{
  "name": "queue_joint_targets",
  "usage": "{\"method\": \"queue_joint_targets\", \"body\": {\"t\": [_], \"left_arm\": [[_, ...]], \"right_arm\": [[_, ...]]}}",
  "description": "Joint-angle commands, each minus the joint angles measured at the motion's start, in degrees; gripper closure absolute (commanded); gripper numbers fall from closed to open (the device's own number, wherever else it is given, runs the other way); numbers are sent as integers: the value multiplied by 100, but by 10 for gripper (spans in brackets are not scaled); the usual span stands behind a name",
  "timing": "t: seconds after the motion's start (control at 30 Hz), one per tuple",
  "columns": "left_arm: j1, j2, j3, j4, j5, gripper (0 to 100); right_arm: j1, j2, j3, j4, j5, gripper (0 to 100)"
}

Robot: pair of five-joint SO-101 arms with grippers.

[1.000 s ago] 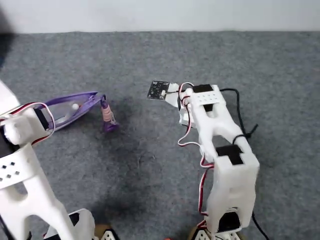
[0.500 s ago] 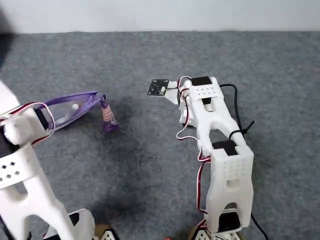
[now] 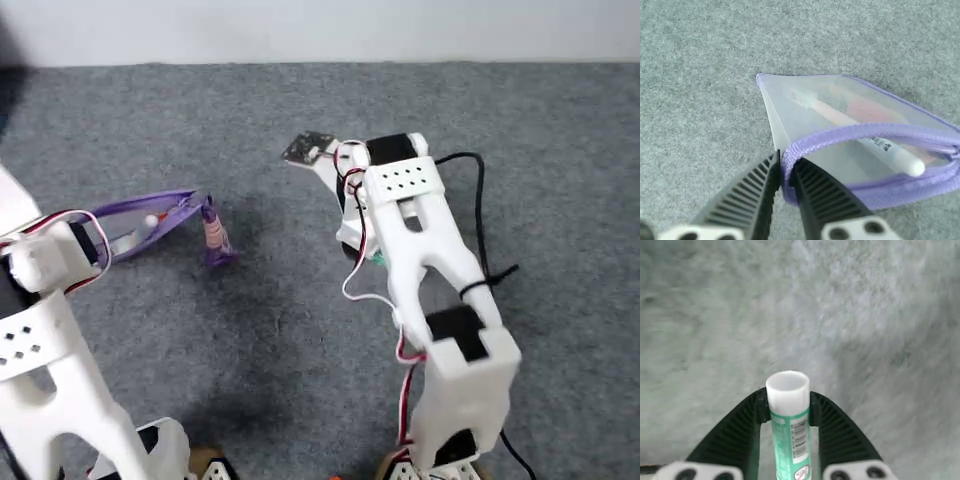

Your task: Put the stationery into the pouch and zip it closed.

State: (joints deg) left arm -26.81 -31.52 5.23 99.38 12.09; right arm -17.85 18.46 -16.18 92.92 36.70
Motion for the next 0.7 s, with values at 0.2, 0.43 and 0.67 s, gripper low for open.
{"method": "queue_joint_targets", "body": {"t": [0.2, 0.43, 0.67], "left_arm": [[-9, -35, -31, 105, -44, 987], [-9, -35, -31, 105, -44, 987], [-9, -35, -13, 105, -44, 987]], "right_arm": [[-356, -2053, 167, 980, -1565, 991], [-699, -3908, 1688, 875, -2145, 991], [-1473, -5200, 2760, -655, -3130, 991]]}}
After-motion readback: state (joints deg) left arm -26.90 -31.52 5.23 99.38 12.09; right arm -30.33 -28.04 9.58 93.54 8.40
